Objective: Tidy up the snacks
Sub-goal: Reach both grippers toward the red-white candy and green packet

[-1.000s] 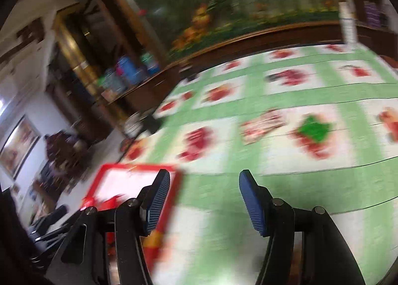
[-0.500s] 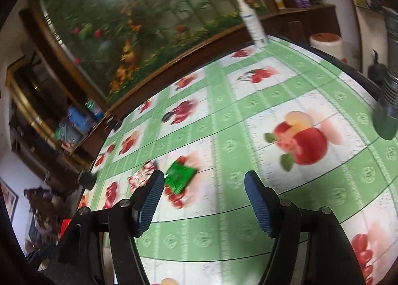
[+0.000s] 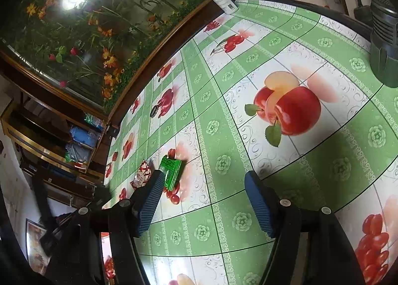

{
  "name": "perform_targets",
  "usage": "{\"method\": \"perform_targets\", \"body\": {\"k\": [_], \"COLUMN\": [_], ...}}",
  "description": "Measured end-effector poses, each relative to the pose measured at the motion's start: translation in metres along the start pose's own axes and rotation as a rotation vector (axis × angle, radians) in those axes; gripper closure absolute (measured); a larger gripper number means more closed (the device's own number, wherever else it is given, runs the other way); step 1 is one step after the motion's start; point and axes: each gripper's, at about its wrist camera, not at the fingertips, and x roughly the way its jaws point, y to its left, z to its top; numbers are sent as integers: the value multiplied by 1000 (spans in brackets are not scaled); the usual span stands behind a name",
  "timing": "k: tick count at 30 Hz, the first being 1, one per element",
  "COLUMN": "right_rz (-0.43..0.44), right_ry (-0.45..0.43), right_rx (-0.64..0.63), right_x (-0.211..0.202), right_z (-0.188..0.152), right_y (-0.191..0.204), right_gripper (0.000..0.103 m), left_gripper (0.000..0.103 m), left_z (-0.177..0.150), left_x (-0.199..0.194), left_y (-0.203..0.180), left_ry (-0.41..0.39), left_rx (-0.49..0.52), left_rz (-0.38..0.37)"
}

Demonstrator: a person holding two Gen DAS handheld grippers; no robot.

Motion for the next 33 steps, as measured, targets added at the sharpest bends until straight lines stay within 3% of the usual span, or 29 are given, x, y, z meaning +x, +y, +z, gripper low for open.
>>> {"method": "perform_targets", "body": {"k": [5,9,15,21,26,31,33], "right_rz": [8,11,-1,-25,-53,-53,-53], "right_ry": [3,17,9,-6,-7,10,5], "right_rx": [31,39,26,-15,-25,-26,-35], "right_x": [1,4,5,6,9,13,12], "right_z": [3,2,2,1,3,2,1], "right_y": [-5,-5,-4,1,0,1,3], "right_gripper": [33,33,33,33,33,33,33], "left_gripper": [28,28,28,29,29,28,28], "left_z": [19,26,2,-22,-51,-44,-31], "left_x": [28,47,55,38,15,-3,1], "left_y": [-17,-17,-18,-33,-45,-30,-23], "left_ry": [-6,20,82,49,30,-60,-47], "left_rx": [11,-55,-88,20,101,62,17], "left_rz": [-26,-94,-180,-213,-285,-172,-160]}}
